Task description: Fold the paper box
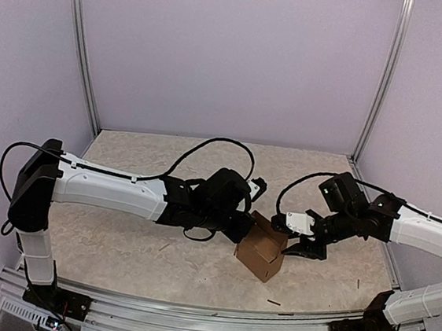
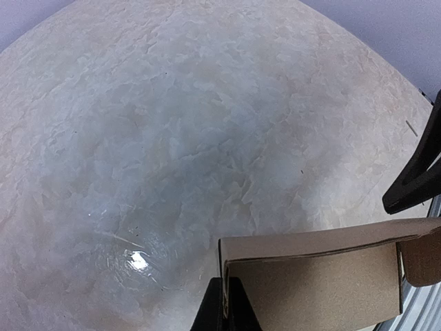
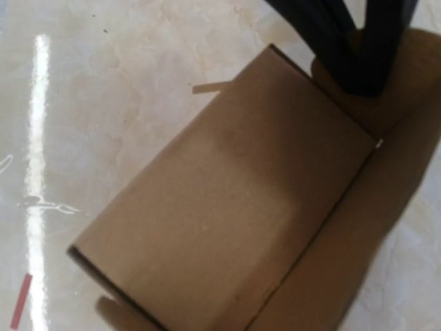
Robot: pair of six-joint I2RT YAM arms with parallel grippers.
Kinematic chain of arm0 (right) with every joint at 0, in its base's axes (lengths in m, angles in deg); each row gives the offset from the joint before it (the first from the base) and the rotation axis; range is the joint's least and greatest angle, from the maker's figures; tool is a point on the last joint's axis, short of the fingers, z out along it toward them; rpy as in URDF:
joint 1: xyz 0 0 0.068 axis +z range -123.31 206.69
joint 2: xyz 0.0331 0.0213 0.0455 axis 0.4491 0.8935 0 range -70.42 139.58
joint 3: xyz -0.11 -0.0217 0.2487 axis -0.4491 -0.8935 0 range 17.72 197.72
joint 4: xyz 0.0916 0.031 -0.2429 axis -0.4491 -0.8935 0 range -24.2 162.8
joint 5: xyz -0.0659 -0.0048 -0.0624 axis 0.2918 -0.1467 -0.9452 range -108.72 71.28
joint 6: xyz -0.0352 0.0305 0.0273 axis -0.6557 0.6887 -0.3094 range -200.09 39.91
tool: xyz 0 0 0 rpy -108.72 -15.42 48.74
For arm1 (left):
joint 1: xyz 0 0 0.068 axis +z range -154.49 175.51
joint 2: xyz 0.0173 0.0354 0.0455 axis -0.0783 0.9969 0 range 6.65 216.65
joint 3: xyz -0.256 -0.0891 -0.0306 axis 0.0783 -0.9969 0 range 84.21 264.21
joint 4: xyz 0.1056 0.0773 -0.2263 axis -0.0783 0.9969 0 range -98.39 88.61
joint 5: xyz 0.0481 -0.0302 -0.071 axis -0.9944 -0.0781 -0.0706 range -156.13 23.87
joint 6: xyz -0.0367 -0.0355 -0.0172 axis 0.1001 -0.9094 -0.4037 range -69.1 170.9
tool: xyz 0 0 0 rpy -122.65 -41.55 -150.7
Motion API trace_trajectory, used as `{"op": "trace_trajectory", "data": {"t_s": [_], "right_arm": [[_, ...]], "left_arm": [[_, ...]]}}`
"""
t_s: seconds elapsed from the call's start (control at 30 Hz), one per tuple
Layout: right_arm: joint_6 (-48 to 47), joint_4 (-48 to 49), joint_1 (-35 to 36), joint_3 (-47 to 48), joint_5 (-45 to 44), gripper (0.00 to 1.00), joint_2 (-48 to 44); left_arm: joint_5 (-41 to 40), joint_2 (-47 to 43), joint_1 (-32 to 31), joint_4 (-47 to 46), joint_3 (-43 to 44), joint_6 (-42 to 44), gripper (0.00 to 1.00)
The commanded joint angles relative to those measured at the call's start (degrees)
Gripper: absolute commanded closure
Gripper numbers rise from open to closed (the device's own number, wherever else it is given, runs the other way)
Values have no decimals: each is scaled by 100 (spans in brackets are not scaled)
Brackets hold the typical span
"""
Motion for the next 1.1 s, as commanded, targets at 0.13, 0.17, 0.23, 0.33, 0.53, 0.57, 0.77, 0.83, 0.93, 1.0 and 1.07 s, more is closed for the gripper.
{"op": "trace_trajectory", "data": {"t_s": [0.13,0.17,0.23,0.33,0.53,0.57,0.77,0.83,0.93,1.0,1.07], "right_arm": [[-17,-52,-23,-117,62,59,-108],[2,-23,-19,-128,43,59,-107],[28,22,-23,-140,6,59,-90],[50,50,-21,-151,-24,59,-73],[98,109,-23,-194,-92,59,-80],[102,121,-23,-202,-93,59,-88],[123,135,-23,-204,-93,59,-90],[108,131,-23,-223,-93,59,-89],[90,121,-21,-221,-100,59,-83],[87,110,-23,-226,-106,59,-97],[82,101,-22,-223,-103,59,-119]], "left_arm": [[44,-65,-123,233,-240,-63,100],[56,-63,-129,225,-236,-61,100],[61,-48,-133,232,-188,-48,100],[67,-17,-141,238,-163,-47,100],[53,48,-144,236,-170,-86,100],[44,46,-142,199,-205,-87,100],[72,85,-141,286,-115,-89,100],[143,146,-129,535,184,-56,100],[217,331,-122,1068,718,-28,100],[265,449,-116,1231,901,-16,100],[322,501,-107,1387,1076,-21,100]]}}
